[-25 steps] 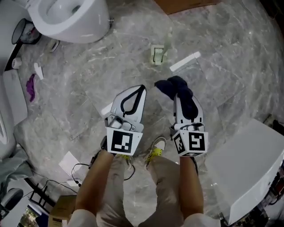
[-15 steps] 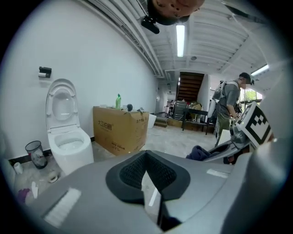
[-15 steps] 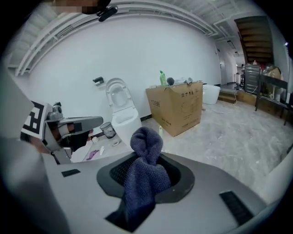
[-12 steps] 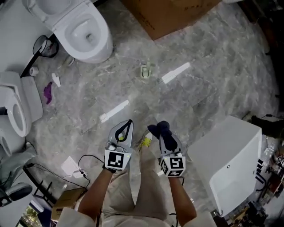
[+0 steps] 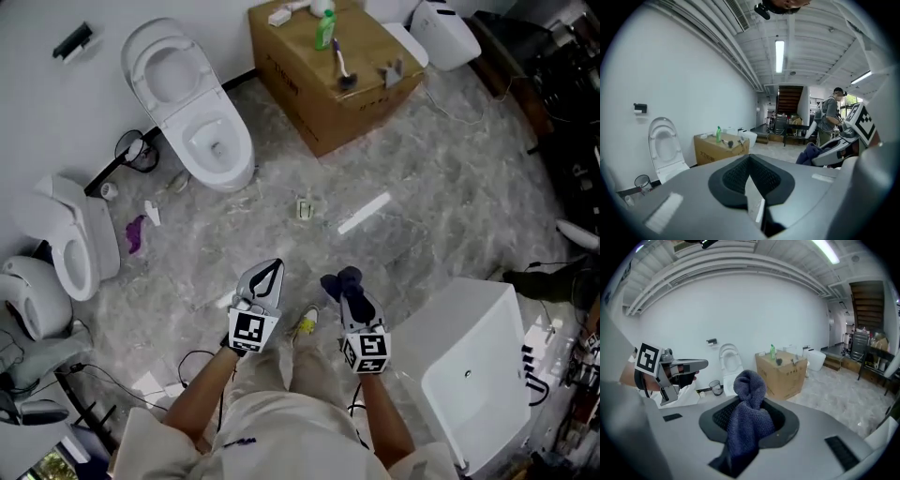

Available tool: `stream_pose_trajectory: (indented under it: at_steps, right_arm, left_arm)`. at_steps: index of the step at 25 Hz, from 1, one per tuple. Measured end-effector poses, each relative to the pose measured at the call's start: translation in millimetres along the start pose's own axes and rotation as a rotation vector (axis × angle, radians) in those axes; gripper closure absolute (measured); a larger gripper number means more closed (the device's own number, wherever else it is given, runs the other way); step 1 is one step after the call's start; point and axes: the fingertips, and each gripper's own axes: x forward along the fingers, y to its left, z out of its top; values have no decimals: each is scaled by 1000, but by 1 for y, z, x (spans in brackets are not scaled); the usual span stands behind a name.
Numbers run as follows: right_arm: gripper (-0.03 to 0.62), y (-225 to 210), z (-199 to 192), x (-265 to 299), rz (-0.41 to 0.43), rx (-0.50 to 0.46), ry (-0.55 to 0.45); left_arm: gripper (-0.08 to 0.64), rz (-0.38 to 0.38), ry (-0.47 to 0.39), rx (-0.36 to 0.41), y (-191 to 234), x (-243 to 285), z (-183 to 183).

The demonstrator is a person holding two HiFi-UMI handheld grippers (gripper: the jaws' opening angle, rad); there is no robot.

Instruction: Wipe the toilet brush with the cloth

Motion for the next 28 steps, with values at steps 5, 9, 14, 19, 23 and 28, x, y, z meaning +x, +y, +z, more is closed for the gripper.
stream_pose_trajectory:
  at_steps: [5, 9, 14, 19, 23, 28]
  right_arm:
    - [485, 12, 86, -11, 12, -78, -135]
    - [485, 20, 140, -19, 30, -89, -215]
    - [485, 16, 205, -24, 19, -103, -325]
    - [486, 24, 251, -33, 44, -156, -384]
    - [488, 14, 265, -51, 38, -155, -425]
    - [492, 1, 265, -60, 10, -138, -435]
  left_arm:
    - [558, 56, -83, 2, 11, -8, 63]
    - [558, 88, -142, 3, 17, -14, 107]
    - [558, 134, -236, 0, 39, -12, 163]
    - [558, 152, -311, 16, 57, -25, 213]
    - [558, 137, -352, 30, 44, -27, 235]
    - [560, 119, -343, 66, 25, -24, 237]
